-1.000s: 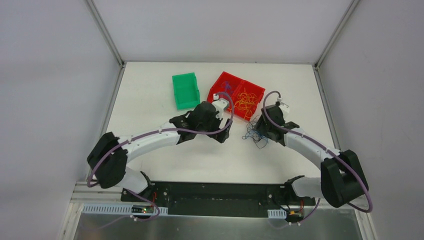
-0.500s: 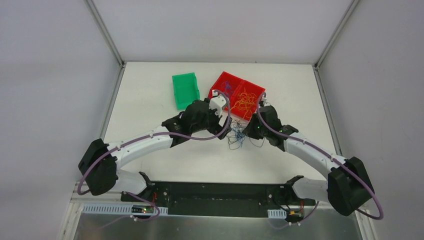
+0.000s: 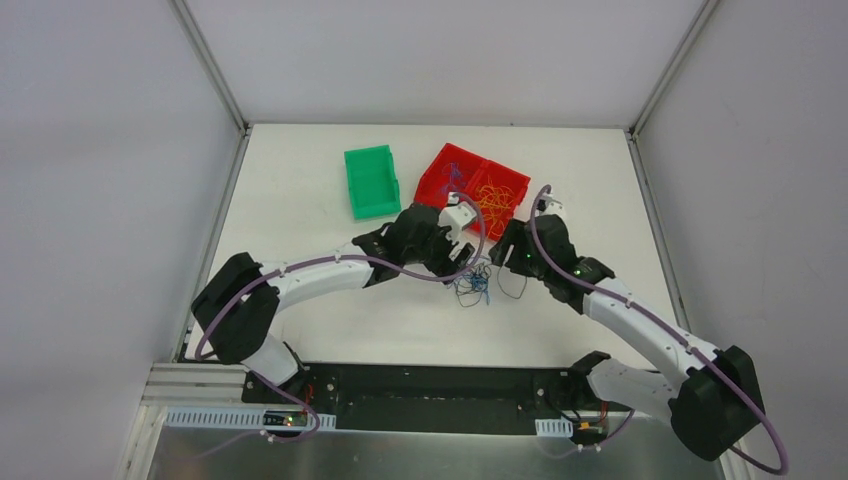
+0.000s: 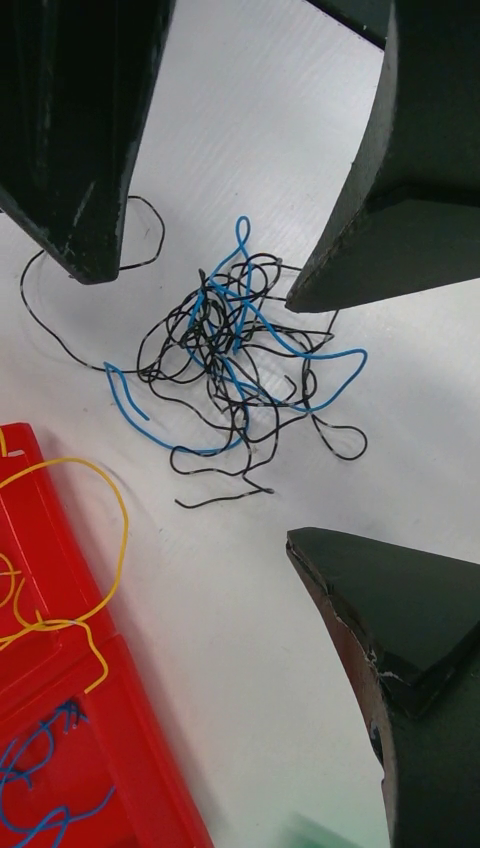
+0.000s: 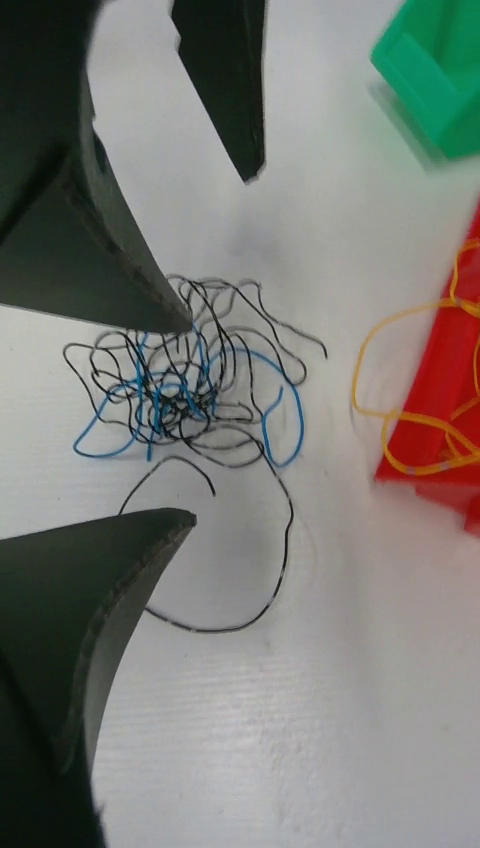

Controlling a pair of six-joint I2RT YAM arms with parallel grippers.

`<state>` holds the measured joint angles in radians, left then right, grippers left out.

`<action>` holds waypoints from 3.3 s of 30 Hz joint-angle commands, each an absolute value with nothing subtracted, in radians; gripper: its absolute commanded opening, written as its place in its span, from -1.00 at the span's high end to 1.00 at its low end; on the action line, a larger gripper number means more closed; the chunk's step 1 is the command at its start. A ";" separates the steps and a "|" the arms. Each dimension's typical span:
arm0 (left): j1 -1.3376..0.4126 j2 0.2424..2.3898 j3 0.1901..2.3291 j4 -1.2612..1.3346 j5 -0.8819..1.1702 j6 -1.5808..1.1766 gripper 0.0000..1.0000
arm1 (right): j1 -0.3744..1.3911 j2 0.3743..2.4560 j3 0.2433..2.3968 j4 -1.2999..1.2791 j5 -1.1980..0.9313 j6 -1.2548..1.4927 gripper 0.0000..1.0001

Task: Untangle the cables

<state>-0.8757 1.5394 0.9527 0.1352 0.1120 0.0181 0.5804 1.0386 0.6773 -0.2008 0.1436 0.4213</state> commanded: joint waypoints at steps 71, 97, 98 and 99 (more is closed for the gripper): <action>-0.722 1.439 0.944 0.145 0.329 -0.201 -0.69 | 0.483 1.302 0.679 -0.254 0.143 0.405 1.00; -0.722 1.871 1.149 0.063 0.520 -0.325 0.29 | 0.480 1.052 0.606 -0.224 0.181 0.426 1.00; -0.718 1.868 1.155 0.060 0.522 -0.333 0.72 | 0.481 1.049 0.606 -0.226 0.185 0.428 1.00; -0.711 1.848 1.148 0.060 0.510 -0.340 1.00 | 0.481 1.041 0.607 -0.230 0.195 0.429 1.00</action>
